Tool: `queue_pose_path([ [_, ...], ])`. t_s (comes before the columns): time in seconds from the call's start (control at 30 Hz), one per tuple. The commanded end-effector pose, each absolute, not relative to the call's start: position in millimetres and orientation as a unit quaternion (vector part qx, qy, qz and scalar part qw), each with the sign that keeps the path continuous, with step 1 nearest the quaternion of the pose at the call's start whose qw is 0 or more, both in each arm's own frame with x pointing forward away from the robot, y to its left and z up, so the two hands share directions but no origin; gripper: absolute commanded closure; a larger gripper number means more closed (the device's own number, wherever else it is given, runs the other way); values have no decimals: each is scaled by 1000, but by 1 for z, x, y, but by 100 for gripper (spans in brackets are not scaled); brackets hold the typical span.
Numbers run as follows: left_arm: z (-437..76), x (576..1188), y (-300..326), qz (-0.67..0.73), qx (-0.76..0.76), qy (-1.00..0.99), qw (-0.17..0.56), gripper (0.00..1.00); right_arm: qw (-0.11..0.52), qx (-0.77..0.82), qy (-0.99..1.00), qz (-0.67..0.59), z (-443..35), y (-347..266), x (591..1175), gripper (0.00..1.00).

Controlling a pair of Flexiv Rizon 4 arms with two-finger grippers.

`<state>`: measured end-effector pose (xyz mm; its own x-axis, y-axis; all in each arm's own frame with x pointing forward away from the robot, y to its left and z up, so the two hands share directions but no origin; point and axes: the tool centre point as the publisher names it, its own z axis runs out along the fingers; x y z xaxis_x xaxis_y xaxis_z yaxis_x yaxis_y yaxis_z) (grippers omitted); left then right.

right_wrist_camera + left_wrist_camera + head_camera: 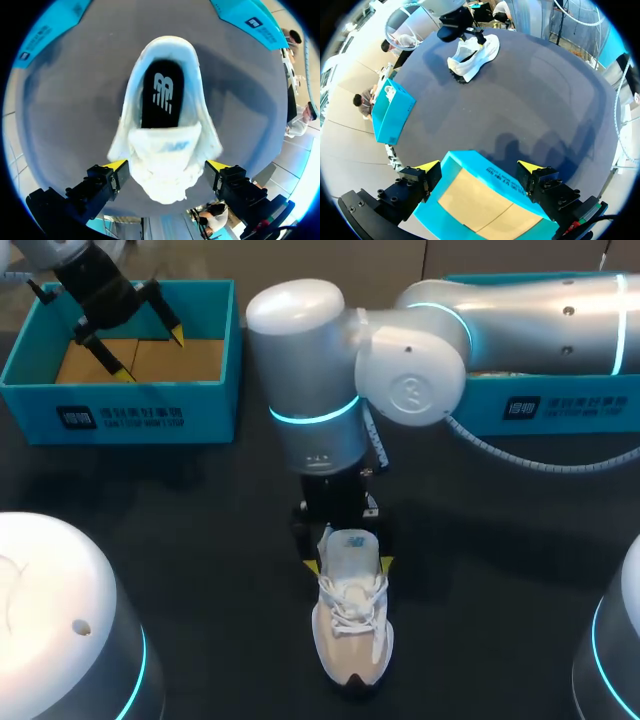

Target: Take the shoe out of the shoebox, open the shoe tongue, remove and reinsert the insole, then place the shoe into the shoebox

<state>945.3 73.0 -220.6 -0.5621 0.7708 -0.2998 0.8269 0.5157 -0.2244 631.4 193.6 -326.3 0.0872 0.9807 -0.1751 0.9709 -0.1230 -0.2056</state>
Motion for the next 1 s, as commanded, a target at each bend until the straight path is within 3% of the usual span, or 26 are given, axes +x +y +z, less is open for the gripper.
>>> queue_pose_path([
  [0.03, -221, 946, 73, -172, 462, 867, 80, 0, -5, -761, -638, 115, -312, 199, 608, 0],
  [0.13, -221, 946, 73, -172, 462, 867, 80, 0, 0, -765, -635, 107, -306, 197, 596, 0],
  [0.17, -221, 946, 73, -172, 462, 867, 80, 0, 0, -766, -635, 105, -305, 196, 592, 16],
  [0.2, -221, 946, 73, -172, 462, 867, 80, 0, 1, -768, -632, 103, -303, 196, 590, 46],
  [0.23, -221, 946, 73, -172, 462, 867, 80, 0, 1, -775, -623, 106, -301, 196, 587, 58],
  [0.27, -221, 946, 73, -172, 462, 867, 80, 0, -2, -775, -623, 103, -299, 197, 586, 61],
  [0.3, -221, 946, 73, -172, 462, 867, 80, 0, -5, -776, -623, 102, -297, 198, 586, 72],
  [0.33, -221, 946, 73, -172, 462, 867, 80, 0, -9, -776, -623, 104, -295, 199, 587, 76],
  [0.47, -221, 946, 73, -172, 462, 867, 80, 0, -15, -769, -630, 111, -296, 196, 597, 80],
  [1.0, -221, 946, 73, -172, 462, 867, 80, 0, -22, -745, -660, 96, -330, 176, 652, 77],
])
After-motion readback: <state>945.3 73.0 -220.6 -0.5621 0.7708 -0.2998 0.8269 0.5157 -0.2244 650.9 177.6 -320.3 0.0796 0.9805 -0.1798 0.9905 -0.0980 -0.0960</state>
